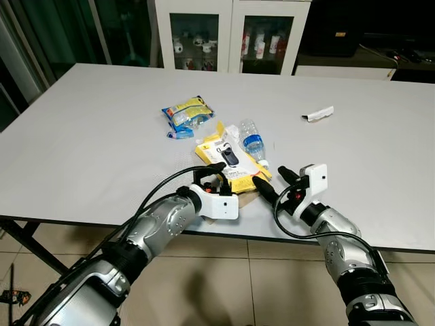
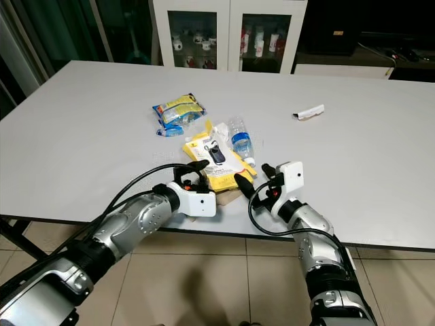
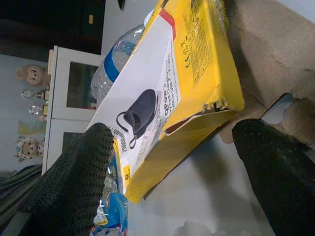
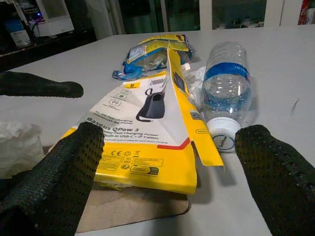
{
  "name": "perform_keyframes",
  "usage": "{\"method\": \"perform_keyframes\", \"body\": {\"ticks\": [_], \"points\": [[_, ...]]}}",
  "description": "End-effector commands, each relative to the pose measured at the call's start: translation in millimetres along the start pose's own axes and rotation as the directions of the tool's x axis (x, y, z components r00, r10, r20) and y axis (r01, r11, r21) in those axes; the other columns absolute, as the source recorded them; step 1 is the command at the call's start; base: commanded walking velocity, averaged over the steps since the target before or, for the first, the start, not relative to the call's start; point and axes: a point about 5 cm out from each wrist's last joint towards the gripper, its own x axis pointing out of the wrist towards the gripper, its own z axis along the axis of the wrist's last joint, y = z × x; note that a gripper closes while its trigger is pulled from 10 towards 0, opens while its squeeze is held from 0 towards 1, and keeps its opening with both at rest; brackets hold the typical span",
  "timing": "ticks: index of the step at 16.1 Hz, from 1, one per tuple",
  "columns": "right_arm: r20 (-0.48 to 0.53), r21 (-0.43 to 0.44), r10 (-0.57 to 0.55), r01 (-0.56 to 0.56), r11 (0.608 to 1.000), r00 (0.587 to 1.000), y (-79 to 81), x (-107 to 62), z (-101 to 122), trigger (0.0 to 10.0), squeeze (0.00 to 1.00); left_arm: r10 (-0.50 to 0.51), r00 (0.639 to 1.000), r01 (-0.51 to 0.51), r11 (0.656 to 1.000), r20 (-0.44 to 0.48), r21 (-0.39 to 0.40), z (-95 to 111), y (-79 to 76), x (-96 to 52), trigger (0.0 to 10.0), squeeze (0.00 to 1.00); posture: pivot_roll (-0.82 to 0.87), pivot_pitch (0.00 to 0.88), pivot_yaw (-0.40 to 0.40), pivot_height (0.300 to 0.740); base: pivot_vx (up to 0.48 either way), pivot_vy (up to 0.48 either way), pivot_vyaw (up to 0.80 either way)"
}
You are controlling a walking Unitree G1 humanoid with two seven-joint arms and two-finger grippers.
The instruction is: Picking trash to rubbish bin
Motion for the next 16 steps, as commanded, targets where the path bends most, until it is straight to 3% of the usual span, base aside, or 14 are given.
{"method": "perform_keyframes", "body": {"ticks": [1,6,7,16], "points": [[0.019,-0.007,0.002,-0.001,1.0,1.0,-0.3,-1.5,3,10.0,0.0,-0.086,0.995,0.087,0.996,-0.048,0.024,-8,-21.2,-1.0,10.0,0.0,-0.01,0.0,0.003,0.74,0.0,0.0,0.0],[0.019,-0.005,0.002,-0.002,1.0,1.0,1.3,-2.6,2,10.0,0.0,0.019,0.998,-0.02,1.0,-0.066,-0.011,-5,-23.7,6.0,10.0,0.0,-0.02,0.007,0.003,0.74,0.0,0.0,0.0],[0.018,-0.004,0.003,-0.003,1.0,1.0,1.4,-3.1,2,10.0,0.0,0.041,0.997,-0.044,0.998,-0.066,-0.036,-3,-24.5,7.6,0.0,0.0,-0.02,0.012,0.002,0.74,0.0,0.0,0.0],[0.014,0.0,0.0,0.0,1.0,1.0,1.4,-2.8,1,10.0,0.0,0.05,0.996,-0.055,0.997,-0.069,-0.058,-5,-31.3,7.1,0.0,0.0,-0.01,0.018,-0.002,0.74,0.0,0.0,0.0]]}}
